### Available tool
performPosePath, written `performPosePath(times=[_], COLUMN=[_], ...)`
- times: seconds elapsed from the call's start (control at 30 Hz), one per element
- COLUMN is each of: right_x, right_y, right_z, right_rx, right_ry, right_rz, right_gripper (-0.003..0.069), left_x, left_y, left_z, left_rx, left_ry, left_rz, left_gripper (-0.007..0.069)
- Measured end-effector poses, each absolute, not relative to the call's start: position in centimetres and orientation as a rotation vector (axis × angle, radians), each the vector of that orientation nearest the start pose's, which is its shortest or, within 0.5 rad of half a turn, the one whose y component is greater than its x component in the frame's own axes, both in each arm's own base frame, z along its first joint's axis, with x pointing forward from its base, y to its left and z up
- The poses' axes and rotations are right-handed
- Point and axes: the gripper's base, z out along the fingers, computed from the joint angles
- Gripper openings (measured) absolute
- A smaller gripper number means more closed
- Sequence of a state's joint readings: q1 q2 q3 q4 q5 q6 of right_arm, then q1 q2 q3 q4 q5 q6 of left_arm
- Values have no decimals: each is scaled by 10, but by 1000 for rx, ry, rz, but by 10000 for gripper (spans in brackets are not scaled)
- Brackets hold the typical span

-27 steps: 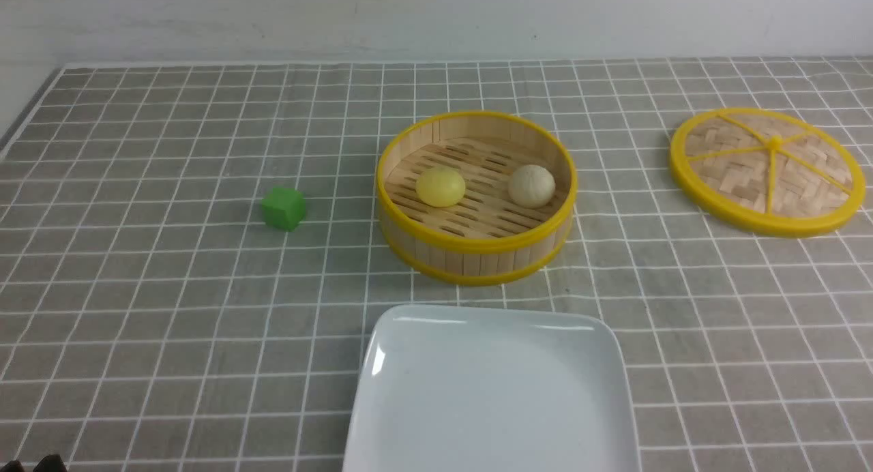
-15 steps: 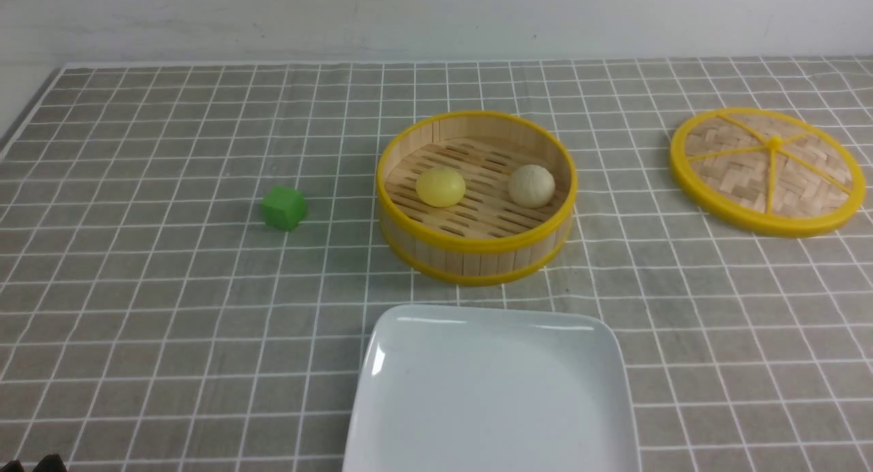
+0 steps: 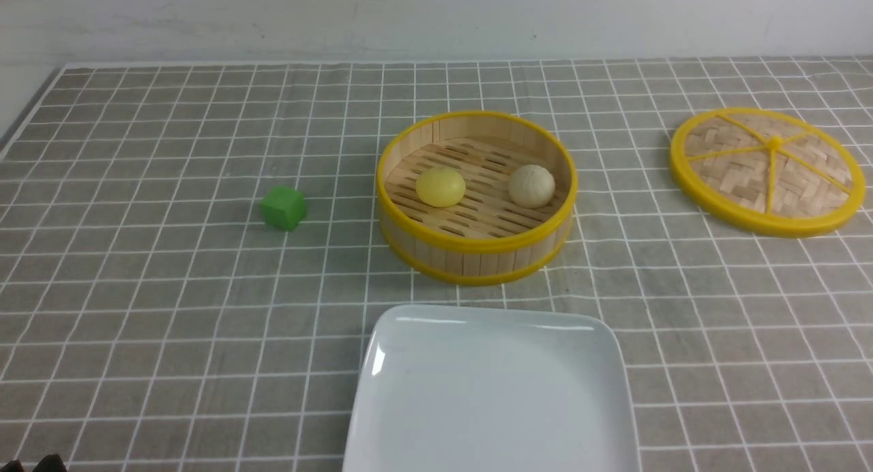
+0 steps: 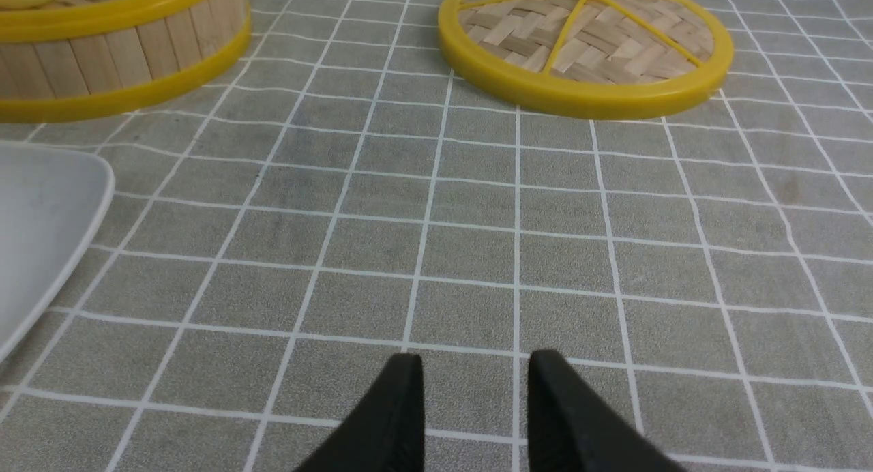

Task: Put the steamed buns into the plate on the grey tablecloth.
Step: 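Reach toward a bun in the bamboo steamer with the right gripper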

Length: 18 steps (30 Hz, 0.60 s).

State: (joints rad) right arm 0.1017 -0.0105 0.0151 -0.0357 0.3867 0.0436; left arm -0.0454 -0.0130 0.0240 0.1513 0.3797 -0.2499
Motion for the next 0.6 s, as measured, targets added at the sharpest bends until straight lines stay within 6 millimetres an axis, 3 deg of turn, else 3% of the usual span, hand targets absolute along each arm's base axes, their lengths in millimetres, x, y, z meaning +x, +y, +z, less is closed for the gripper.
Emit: performPosePath(times=[0.33,0.5,0.6], right_x=[52,52,51], right_y=[4,10,13], right_z=[174,175,175], right_rx=[-60,208,352], right_ry=[1869,1866,1855], right_rz=[77,368,525], right_gripper=[239,239,239], left_x=[52,52,52], left_y=[3,2,-2], left_z=[172,172,172], left_rx=[-98,-119,-301], left_ry=[1868,1868,1856], left_rz=[-54,-77,-278], left_gripper=[240,240,240])
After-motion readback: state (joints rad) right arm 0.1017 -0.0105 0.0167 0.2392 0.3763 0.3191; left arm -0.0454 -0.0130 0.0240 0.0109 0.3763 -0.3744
